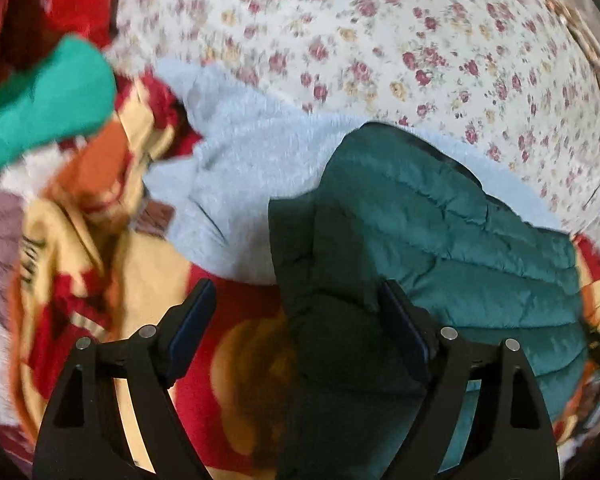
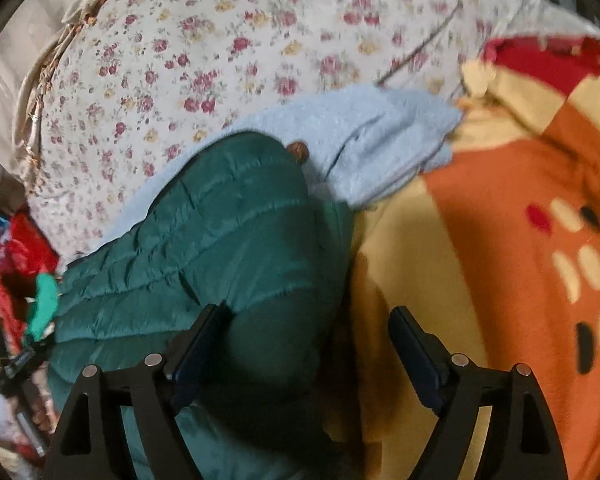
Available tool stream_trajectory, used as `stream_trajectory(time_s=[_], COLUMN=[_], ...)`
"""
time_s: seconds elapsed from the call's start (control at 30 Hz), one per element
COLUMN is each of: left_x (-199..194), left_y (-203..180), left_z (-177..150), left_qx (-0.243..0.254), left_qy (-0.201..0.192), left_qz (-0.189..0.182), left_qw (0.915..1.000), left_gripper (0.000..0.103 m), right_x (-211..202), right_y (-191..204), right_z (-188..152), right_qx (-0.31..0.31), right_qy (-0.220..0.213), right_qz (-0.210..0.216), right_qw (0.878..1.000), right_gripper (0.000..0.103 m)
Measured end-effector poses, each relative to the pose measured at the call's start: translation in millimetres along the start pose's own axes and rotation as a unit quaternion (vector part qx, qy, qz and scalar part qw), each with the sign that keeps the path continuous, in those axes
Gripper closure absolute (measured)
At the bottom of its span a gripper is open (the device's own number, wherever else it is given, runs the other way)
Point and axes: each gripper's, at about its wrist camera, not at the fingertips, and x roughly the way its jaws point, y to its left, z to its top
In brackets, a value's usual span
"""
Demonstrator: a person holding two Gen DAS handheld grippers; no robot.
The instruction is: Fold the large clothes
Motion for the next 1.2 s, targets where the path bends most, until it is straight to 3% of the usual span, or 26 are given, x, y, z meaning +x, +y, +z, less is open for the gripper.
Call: stream_trajectory(time_s=[0.2, 0.4, 0.5, 0.6, 0.7, 0.73, 0.77, 0.8, 0.9, 0.93, 0.97, 1.0, 1.03, 1.07, 1.13, 1.2], left_x=[-1.8, 4.7, 23.6, 40.0, 49.0, 47.8, 41.7, 38.6, 38.3, 37.8, 36.0, 29.8, 23.2, 14.9, 0.0, -12.1], left_y=[37.7, 68.5, 67.8, 52.8, 15.6, 5.1, -12.3, -23.1, -30.8, -30.3, -29.8, -29.5, -29.4, -30.7, -37.1, -45.8], left_z=[-2.8, -0.8, -3.6, -10.4, -22.3, -24.9, -27.0, -26.3, -21.8, -20.8, -20.5, -19.4, -18.6, -19.3, -20.6, -21.9], left_qx=[-0.104, -0.143, -0.135, -0.116, -0.064, -0.046, -0.011, 0.009, -0.003, -0.011, -0.016, -0.022, -0.027, -0.028, -0.016, -0.002], left_qy=[0.006, 0.022, 0.064, 0.099, 0.135, 0.134, 0.113, 0.104, 0.107, 0.109, 0.107, 0.103, 0.099, 0.095, 0.083, 0.072], left_qz=[-0.110, -0.150, -0.217, -0.288, -0.317, -0.309, -0.279, -0.259, -0.233, -0.227, -0.223, -0.223, -0.225, -0.227, -0.215, -0.196], left_qw=[0.9885, 0.9780, 0.9647, 0.9453, 0.9365, 0.9405, 0.9535, 0.9603, 0.9666, 0.9677, 0.9688, 0.9692, 0.9689, 0.9689, 0.9730, 0.9779], left_gripper=[0.019, 0.019, 0.017, 0.014, 0.010, 0.000, 0.000, 0.000, 0.000, 0.005, 0.016, 0.024, 0.037, 0.047, 0.055, 0.058], right_x=[12.1, 14.1, 16.8, 22.9, 31.6, 36.7, 41.8, 45.9, 53.3, 53.1, 51.2, 46.9, 40.8, 36.7, 23.1, 10.8], right_y=[-19.5, -22.5, -20.3, -15.1, -2.1, 3.5, 7.9, 12.9, 27.2, 29.0, 28.4, 27.4, 28.4, 29.6, 35.9, 42.7], right_z=[-4.3, -7.0, -7.5, -5.8, -3.7, -3.0, -2.3, -2.3, -2.2, -2.2, -2.1, -2.3, -2.0, -1.8, -1.8, -2.2], right_qx=[0.056, 0.052, 0.040, 0.025, 0.002, -0.003, -0.004, -0.008, -0.023, -0.016, -0.006, 0.008, 0.012, 0.011, 0.005, -0.005], right_qy=[0.030, 0.054, 0.062, 0.073, 0.080, 0.085, 0.090, 0.091, 0.092, 0.092, 0.092, 0.092, 0.088, 0.086, 0.078, 0.067], right_qz=[0.079, 0.127, 0.133, 0.139, 0.139, 0.146, 0.150, 0.149, 0.136, 0.136, 0.143, 0.156, 0.161, 0.164, 0.166, 0.165], right_qw=[0.995, 0.989, 0.988, 0.987, 0.987, 0.986, 0.985, 0.985, 0.986, 0.986, 0.985, 0.983, 0.983, 0.983, 0.983, 0.984], right_gripper=[0.016, 0.011, 0.008, 0.001, 0.000, 0.000, 0.000, 0.000, 0.001, 0.012, 0.019, 0.034, 0.044, 0.049, 0.060, 0.064])
